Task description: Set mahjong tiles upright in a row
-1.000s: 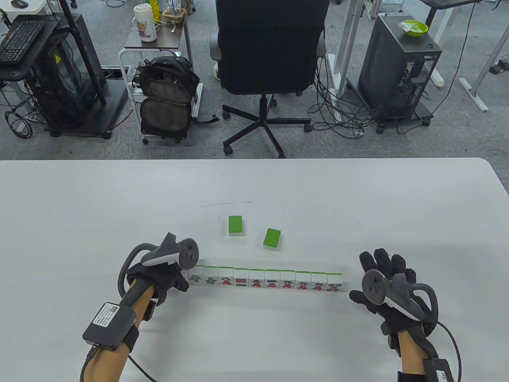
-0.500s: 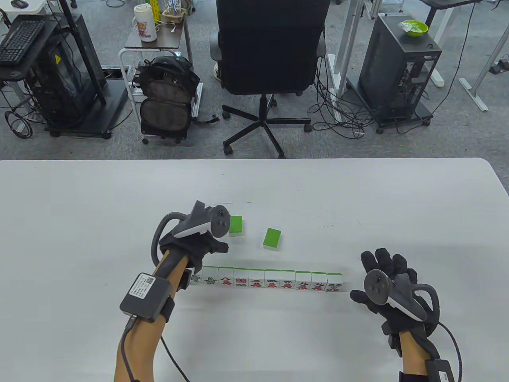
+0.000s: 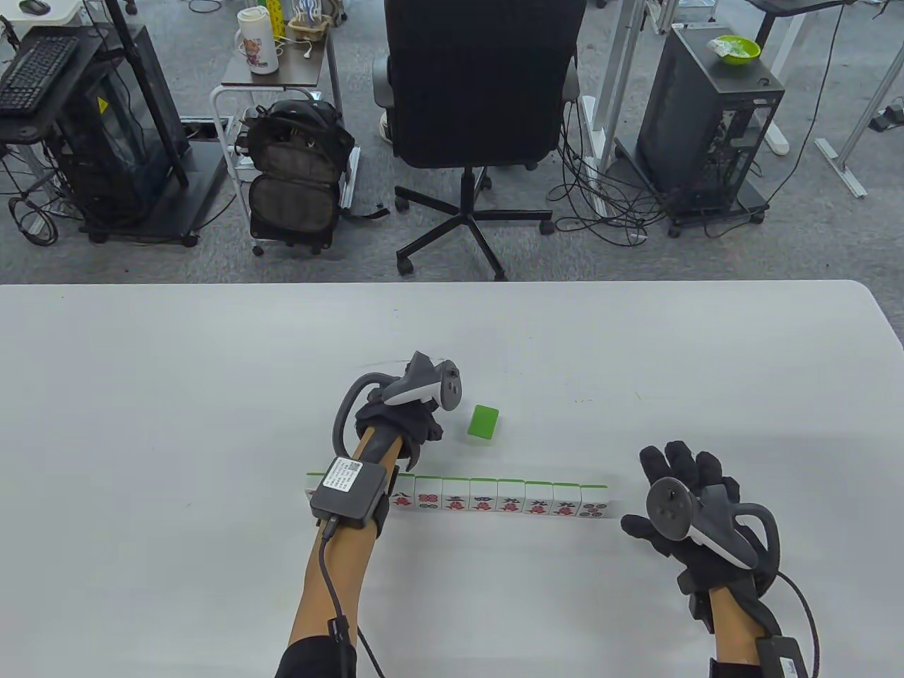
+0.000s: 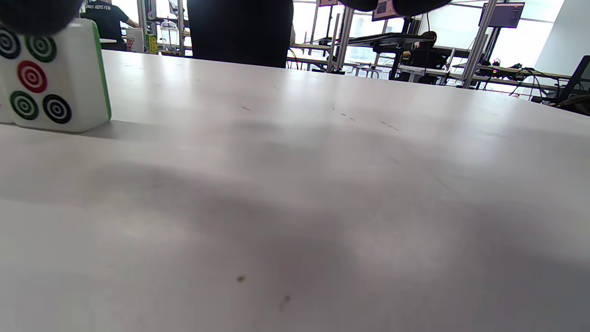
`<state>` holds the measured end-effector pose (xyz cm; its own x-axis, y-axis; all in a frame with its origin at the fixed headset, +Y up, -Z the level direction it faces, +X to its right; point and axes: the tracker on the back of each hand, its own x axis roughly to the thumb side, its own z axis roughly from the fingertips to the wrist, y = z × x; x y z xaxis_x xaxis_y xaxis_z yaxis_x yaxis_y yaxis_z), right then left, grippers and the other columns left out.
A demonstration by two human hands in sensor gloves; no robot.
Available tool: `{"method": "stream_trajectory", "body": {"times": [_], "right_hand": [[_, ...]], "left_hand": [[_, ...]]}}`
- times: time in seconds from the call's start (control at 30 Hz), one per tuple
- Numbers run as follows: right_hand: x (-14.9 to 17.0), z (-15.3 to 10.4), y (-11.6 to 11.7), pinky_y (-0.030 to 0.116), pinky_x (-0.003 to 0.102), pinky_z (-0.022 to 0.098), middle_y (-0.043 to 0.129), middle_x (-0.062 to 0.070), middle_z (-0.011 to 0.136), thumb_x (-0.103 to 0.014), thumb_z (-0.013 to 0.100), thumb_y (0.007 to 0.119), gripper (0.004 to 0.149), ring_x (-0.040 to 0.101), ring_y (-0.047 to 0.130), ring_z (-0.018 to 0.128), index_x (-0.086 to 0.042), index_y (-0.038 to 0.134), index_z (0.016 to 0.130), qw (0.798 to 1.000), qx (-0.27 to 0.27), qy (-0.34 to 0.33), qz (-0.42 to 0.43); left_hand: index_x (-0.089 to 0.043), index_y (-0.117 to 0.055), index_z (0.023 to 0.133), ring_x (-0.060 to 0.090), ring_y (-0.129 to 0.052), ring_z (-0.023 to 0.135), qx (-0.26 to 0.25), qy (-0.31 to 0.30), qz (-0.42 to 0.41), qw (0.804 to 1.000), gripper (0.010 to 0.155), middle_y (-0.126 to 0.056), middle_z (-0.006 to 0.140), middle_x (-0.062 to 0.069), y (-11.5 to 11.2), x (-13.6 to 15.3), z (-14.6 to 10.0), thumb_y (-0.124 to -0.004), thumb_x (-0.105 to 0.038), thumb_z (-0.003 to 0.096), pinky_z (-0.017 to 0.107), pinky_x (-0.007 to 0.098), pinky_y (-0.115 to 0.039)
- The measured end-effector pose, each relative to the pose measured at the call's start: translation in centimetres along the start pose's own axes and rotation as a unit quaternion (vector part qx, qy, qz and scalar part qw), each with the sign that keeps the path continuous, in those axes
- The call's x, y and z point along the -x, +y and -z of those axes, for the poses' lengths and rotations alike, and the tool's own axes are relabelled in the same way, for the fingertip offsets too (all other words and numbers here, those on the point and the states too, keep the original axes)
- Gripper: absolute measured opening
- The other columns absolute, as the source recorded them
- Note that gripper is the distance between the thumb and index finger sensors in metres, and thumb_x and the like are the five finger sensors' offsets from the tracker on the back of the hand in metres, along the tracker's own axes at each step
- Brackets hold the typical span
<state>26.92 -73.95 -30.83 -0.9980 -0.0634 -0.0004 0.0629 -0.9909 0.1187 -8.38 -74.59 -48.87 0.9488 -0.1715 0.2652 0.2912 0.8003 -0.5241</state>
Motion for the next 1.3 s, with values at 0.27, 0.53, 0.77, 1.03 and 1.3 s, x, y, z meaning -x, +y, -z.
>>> {"method": "stream_trajectory", "body": {"times": [0.27, 0.53, 0.77, 1.03, 1.3], "right_hand": [[0.0, 0.0, 0.0, 0.044, 0.073, 0.076, 0.015, 0.012, 0.121, -0.073, 0.04, 0.062, 0.095, 0.056, 0.034, 0.111, -0.034, 0.006, 0.107, 1.0, -0.001, 0.002, 0.003], [0.1, 0.0, 0.0, 0.044, 0.073, 0.076, 0.015, 0.013, 0.121, -0.073, 0.04, 0.062, 0.095, 0.056, 0.034, 0.111, -0.034, 0.006, 0.107, 1.0, 0.0, 0.003, 0.008], [0.2, 0.0, -0.1, 0.044, 0.073, 0.076, 0.015, 0.013, 0.121, -0.073, 0.04, 0.061, 0.095, 0.056, 0.034, 0.111, -0.033, 0.006, 0.107, 1.0, 0.0, 0.006, 0.008], [0.3, 0.0, -0.2, 0.044, 0.073, 0.076, 0.015, 0.012, 0.121, -0.073, 0.04, 0.061, 0.095, 0.056, 0.034, 0.111, -0.033, 0.006, 0.107, 1.0, 0.003, 0.009, 0.003], [0.3, -0.1, -0.2, 0.045, 0.073, 0.076, 0.016, 0.013, 0.121, -0.073, 0.04, 0.061, 0.095, 0.056, 0.035, 0.111, -0.033, 0.006, 0.107, 1.0, 0.01, 0.008, -0.004]], "left_hand": [[-0.039, -0.025, 0.121, 0.045, -0.052, 0.116, 0.029, 0.004, -0.001, 1.0, 0.073, -0.001, 0.124, 0.02, -0.6, -0.3, 1.3, -0.067, -0.056, 0.0649, 0.087, 0.049, -0.055], [-0.043, -0.054, 0.108, 0.03, -0.078, 0.103, -0.025, 0.003, 0.029, 0.999, 0.052, -0.032, 0.128, 0.016, 0.2, 0.0, 0.8, -0.078, -0.048, 0.062, 0.081, 0.035, -0.069], [-0.045, -0.058, 0.099, 0.03, -0.082, 0.096, -0.046, 0.014, 0.028, 0.998, 0.044, -0.051, 0.127, 0.008, 1.0, 2.1, -1.8, -0.081, -0.043, 0.0617, 0.076, 0.037, -0.071], [-0.044, -0.059, 0.1, 0.03, -0.082, 0.096, -0.046, 0.052, -0.014, 0.997, 0.044, -0.063, 0.124, -0.003, 0.7, 8.1, -7.5, -0.08, -0.038, 0.0627, 0.077, 0.04, -0.07], [-0.044, -0.057, 0.101, 0.028, -0.083, 0.096, -0.044, 0.074, 0.013, 0.996, 0.048, -0.069, 0.12, -0.006, -3.4, 13.6, -12.5, -0.083, -0.035, 0.061, 0.077, 0.041, -0.069]]}}
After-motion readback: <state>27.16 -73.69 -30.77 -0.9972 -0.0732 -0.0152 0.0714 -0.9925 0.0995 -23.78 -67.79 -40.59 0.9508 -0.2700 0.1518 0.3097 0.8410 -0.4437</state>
